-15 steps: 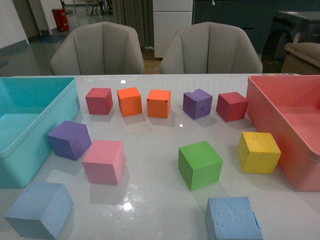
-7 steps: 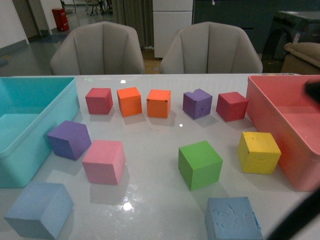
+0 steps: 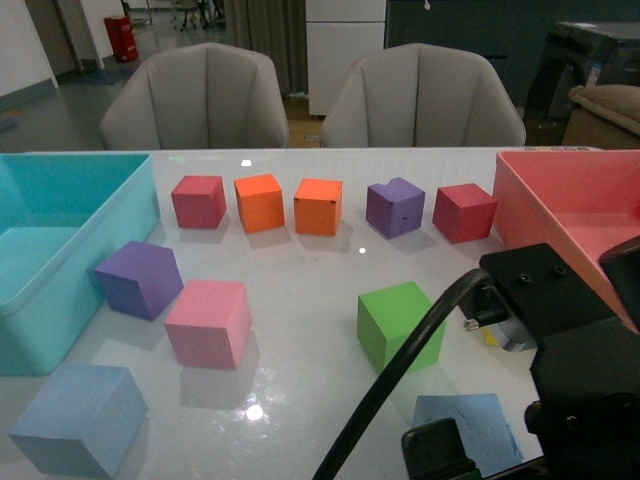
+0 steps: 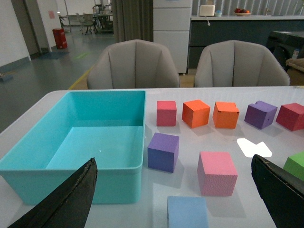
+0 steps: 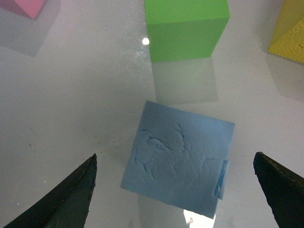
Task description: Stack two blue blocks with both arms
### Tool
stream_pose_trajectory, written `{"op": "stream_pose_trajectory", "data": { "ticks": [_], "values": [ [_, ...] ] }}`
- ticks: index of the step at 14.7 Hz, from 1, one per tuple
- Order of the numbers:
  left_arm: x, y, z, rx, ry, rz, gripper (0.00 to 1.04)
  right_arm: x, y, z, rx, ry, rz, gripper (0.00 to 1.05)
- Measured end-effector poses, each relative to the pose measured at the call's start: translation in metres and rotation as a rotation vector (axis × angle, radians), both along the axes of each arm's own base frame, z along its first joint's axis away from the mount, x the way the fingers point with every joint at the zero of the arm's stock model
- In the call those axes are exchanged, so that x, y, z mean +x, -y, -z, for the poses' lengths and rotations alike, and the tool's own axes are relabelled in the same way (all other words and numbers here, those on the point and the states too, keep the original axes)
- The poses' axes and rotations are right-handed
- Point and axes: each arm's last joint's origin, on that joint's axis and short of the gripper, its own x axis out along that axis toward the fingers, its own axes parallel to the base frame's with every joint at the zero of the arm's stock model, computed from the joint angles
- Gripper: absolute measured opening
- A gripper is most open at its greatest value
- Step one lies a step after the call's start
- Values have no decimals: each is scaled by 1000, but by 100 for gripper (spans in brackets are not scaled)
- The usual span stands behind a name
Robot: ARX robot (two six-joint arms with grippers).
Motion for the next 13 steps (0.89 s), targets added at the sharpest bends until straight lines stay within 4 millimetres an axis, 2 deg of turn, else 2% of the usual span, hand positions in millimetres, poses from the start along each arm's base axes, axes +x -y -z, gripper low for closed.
{"op": "stream_pose_trajectory", "data": {
  "ticks": [3,8,12,13],
  "values": [
    [0,0,0,0,0,0,98,9,-10,0,11,2,45,98],
    [0,0,0,0,0,0,98,14,-12,16,8,-22,93,98],
    [0,0,0,0,0,0,98,14,-12,42,2,-66,108,98],
    [0,0,0,0,0,0,98,12,-11,48,-6,-83,113,91]
  ]
}}
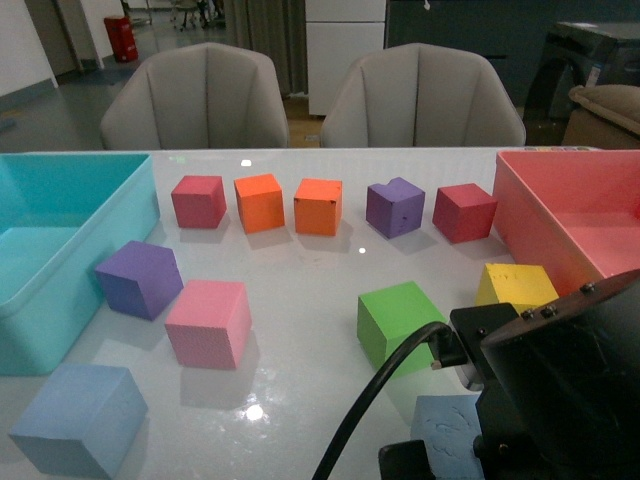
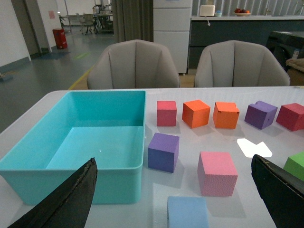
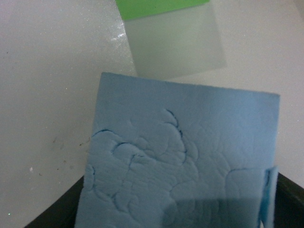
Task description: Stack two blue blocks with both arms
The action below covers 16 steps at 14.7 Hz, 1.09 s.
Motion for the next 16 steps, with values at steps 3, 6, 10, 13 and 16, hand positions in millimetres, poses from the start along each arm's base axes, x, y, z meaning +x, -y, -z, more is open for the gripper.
{"op": "stream_pose_trajectory", "data": {
  "ticks": [3,6,10,13,16],
  "values": [
    [0,0,0,0,0,0,98,-7,5,-8,1,8,4,58],
    [0,0,0,0,0,0,98,-6,10,-51,52,99,14,47],
    [0,0,0,0,0,0,98,38,3,-103,98,271,-1,43],
    [0,0,0,0,0,0,98,91,-20,-109,83,290,-69,42],
    [0,0,0,0,0,0,98,139,-54,-96,82,236,-135,42]
  ]
}}
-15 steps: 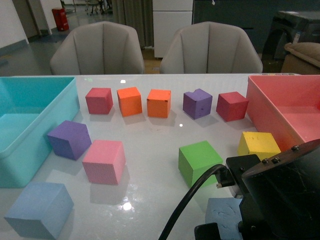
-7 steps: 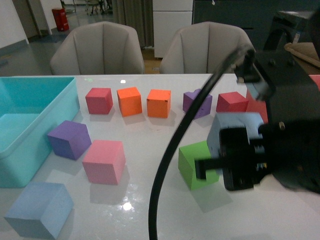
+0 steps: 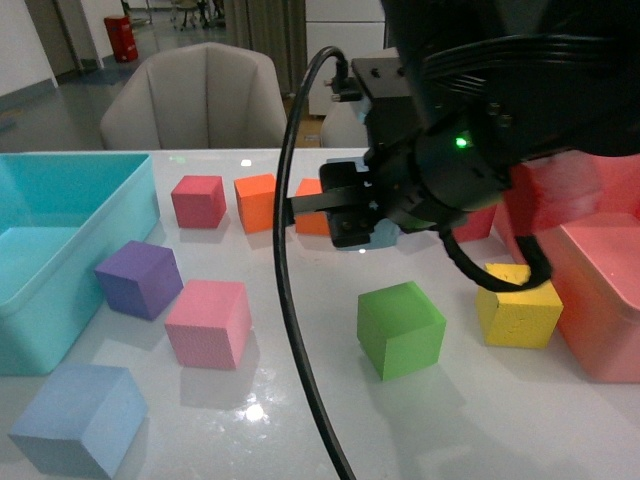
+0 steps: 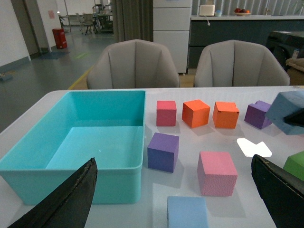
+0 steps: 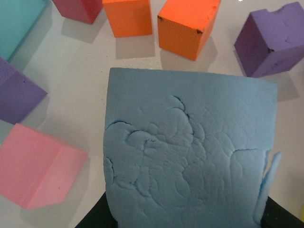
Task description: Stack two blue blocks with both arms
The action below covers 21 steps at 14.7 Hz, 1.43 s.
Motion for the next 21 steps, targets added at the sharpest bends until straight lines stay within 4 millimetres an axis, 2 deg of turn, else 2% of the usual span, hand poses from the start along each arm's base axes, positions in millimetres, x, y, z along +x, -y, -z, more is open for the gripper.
{"op": "stream_pose_trajectory", "data": {
  "ticks": [3,6,9,11,16,17,20,21],
  "values": [
    [0,0,0,0,0,0,98,29,-33,14,-15,-43,-50,42],
    [0,0,0,0,0,0,98,46,-59,30,-25,-84,-90,42],
    [0,0,0,0,0,0,98,62,-67,41,-34,-118,-77,42],
    [0,0,0,0,0,0,98,70,-66,49,-31,-153,-45,42],
    [0,0,0,0,0,0,98,74,-61,72,-66,-229,21,43],
    [0,0,0,0,0,0,98,74,-61,75,-64,-235,23,59],
    [0,0,0,0,0,0,98,75,-62,73,-56,-210,31,92],
    [0,0,0,0,0,0,98,75,-62,71,-48,-208,38,100]
  ]
}}
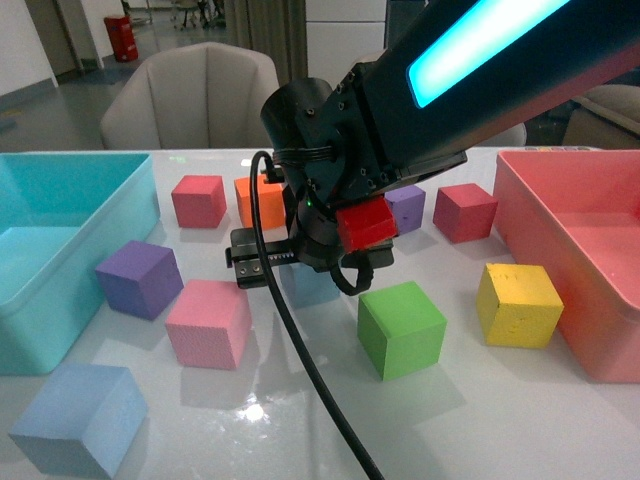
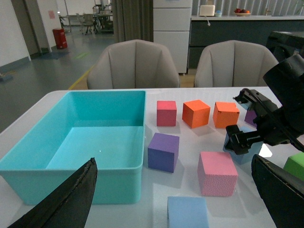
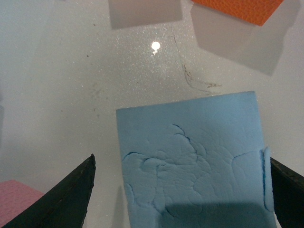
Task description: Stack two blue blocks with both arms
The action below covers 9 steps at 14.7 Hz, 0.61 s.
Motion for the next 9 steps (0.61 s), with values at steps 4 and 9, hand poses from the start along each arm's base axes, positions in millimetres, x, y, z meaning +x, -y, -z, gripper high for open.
{"op": "stream_pose_trajectory", "data": {
  "ticks": [4,9],
  "values": [
    [0,0,0,0,-1,0,98,-8,5,-46,51,107,15,98],
    [0,0,0,0,0,0,98,-59,41,-128,166,426,48,98]
  ]
}}
